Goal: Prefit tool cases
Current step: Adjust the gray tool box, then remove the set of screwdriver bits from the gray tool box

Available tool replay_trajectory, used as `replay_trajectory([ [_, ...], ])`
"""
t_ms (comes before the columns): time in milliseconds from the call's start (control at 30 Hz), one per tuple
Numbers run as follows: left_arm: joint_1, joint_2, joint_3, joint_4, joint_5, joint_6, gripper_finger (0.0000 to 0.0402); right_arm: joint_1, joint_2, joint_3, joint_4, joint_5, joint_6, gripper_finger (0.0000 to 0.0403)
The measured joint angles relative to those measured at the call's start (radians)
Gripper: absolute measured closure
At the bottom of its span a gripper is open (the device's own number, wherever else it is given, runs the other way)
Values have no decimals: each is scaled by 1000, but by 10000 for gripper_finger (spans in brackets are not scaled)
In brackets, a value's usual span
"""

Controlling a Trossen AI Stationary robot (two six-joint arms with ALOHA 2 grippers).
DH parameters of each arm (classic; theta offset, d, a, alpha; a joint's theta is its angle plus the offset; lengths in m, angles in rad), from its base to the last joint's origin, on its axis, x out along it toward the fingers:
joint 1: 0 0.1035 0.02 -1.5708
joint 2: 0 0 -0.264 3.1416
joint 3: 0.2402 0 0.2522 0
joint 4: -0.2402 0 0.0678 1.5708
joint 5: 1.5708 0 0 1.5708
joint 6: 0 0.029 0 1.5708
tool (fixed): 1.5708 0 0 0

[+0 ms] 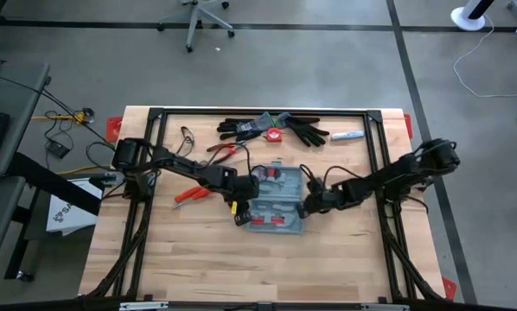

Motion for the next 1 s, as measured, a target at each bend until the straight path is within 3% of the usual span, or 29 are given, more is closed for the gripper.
replay_trajectory([
  [300, -11, -22, 2, -76, 10, 0, 401, -15, -37, 2, -58, -7, -29, 403],
  [600, -18, -158, 0, -165, -25, 17, 401, 54, -191, 2, -145, 22, -25, 403],
  [833, -101, -227, 1, -12, -115, 94, 401, 109, -264, 2, -123, 45, -28, 403],
  [1000, -168, -192, 1, 118, -268, 48, 401, 120, -261, 2, -127, 36, -89, 403],
])
